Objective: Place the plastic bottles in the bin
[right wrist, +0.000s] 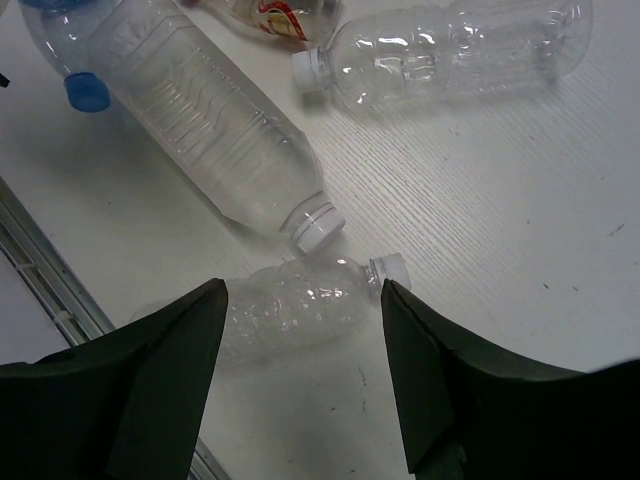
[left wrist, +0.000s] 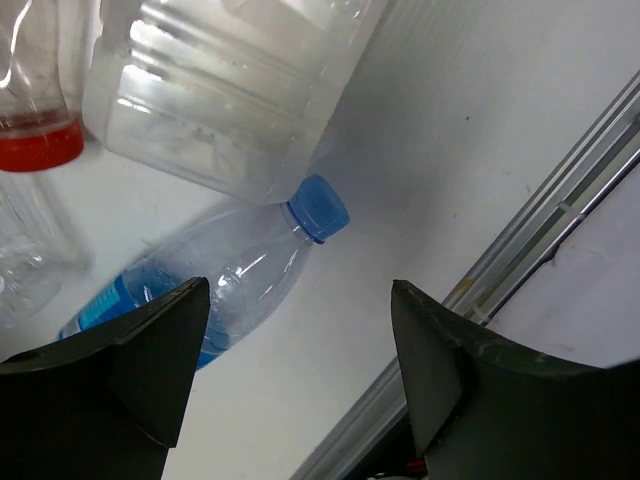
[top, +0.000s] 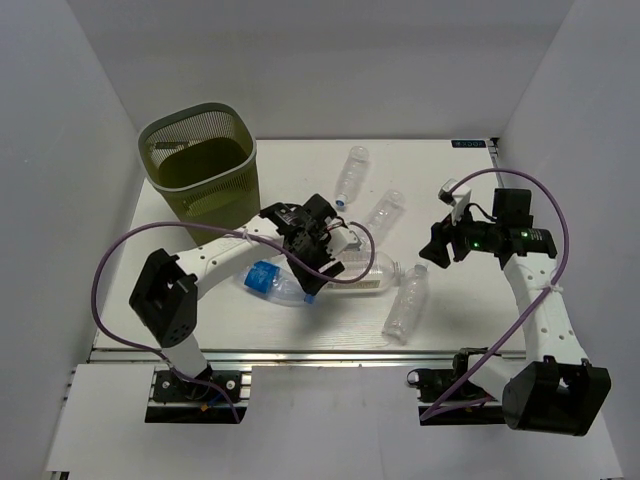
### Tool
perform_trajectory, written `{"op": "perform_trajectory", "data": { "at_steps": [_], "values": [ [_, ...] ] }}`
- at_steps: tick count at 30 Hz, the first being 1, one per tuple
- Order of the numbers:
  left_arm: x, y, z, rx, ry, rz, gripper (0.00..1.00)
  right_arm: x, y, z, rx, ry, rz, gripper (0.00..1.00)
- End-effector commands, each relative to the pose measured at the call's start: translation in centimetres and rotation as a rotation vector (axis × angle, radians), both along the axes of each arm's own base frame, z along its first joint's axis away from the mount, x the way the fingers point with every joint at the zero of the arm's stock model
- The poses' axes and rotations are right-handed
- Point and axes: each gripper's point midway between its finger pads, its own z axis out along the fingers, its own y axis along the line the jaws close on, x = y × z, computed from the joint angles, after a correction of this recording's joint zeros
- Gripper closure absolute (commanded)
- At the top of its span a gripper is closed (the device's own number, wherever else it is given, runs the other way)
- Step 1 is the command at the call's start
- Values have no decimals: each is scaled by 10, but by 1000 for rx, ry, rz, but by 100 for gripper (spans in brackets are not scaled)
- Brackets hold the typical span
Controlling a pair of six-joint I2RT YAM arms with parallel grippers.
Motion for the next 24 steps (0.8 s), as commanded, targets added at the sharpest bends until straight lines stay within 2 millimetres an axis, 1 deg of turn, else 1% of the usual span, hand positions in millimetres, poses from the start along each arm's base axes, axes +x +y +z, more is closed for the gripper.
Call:
{"op": "perform_trajectory", "data": {
  "at_steps": [1,3,4,5,6,7,8,10,12,13,14,16,17,18,20,24],
  "values": [
    [0,4,9,27,-72,-112,17,3,6,0,23,-16,43,31],
    [-12,7,-8,78,-53,-188,17,6,6,0,28,-13,38,31],
    [-12,18,-19,143,-64,-185,17,7,8,-1,34,-9,42,31],
    [-7,21,-22,173,-80,-188,17,8,8,0,36,-11,42,31],
    [-3,30,-24,233,-122,-193,17,8,7,-3,36,0,41,31],
    [7,33,-24,259,-170,-186,17,8,8,-4,38,7,40,31],
    [8,37,-21,281,-200,-207,16,8,8,-4,38,6,41,31],
    [27,43,-6,301,-333,-179,14,7,7,-10,30,15,42,31],
    [30,45,1,295,-379,-246,9,4,7,-16,29,28,42,31],
    [33,52,-2,318,-412,-247,8,3,6,-19,28,32,42,31],
    [40,51,2,325,-449,-240,8,1,7,-22,31,45,44,31],
    [44,57,-5,347,-433,-238,8,-1,8,-24,35,52,46,31],
    [45,58,-10,359,-429,-260,8,0,8,-24,39,49,46,31],
    [37,56,-20,344,-388,-296,8,0,8,-25,41,59,44,31],
    [35,50,-30,332,-361,-324,8,2,8,-25,41,57,41,31],
    [16,50,-56,317,-241,-380,8,4,6,-23,30,51,36,31]
  ]
}}
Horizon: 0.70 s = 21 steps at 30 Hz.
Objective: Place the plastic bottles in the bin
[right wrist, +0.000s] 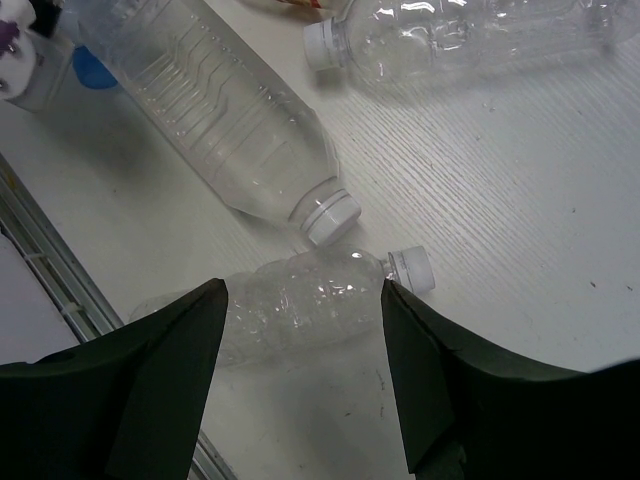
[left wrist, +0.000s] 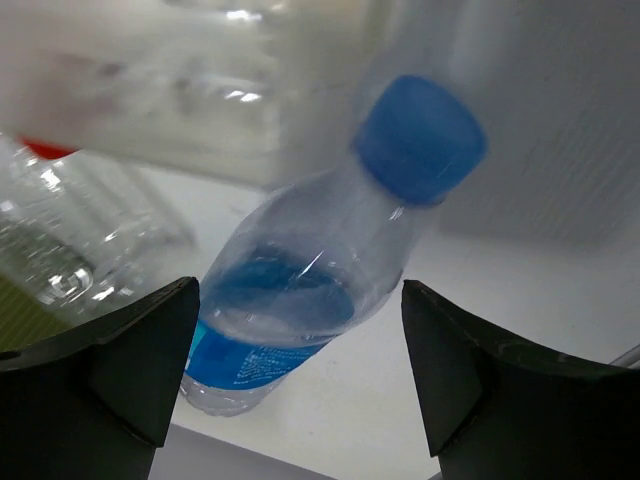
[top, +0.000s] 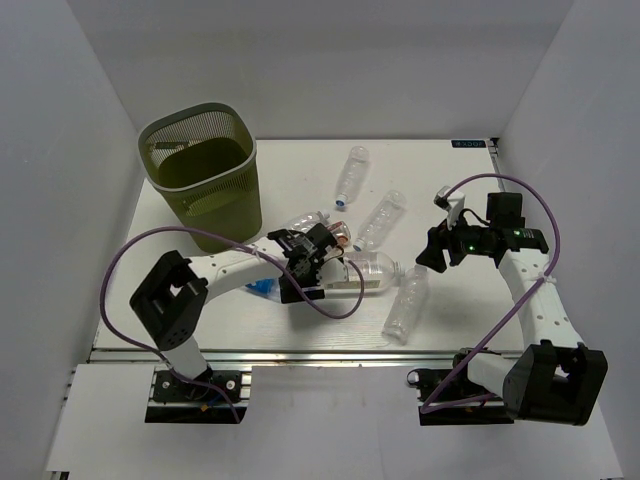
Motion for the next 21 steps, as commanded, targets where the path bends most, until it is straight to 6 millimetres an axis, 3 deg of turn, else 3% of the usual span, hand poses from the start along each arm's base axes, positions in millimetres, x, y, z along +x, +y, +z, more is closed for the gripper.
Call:
{"op": "perform_trajectory", "data": {
  "at_steps": [1,10,12,14,15,17,19,21],
  "values": [
    [-15,-3,-19,-11,92,-58,8,4,3,7,10,-31,20,31],
    [-34,1,-49,-21,197,-46,12,1,5,6,26,-27,27,30],
    [-36,-5,-48,-50,213,-38,23,2,5,6,25,-33,27,30],
    [-34,-8,-45,-62,208,-19,43,1,5,6,26,-30,29,34],
    [-32,-12,-40,-78,203,7,63,1,6,6,24,-34,34,36],
    [-21,-25,-21,-116,172,48,77,-3,7,7,27,-33,50,43],
    [-14,-36,5,-156,125,84,81,-10,9,7,17,-59,110,44],
    [2,-52,48,-230,58,108,81,-14,13,12,9,-132,194,41]
  ]
}}
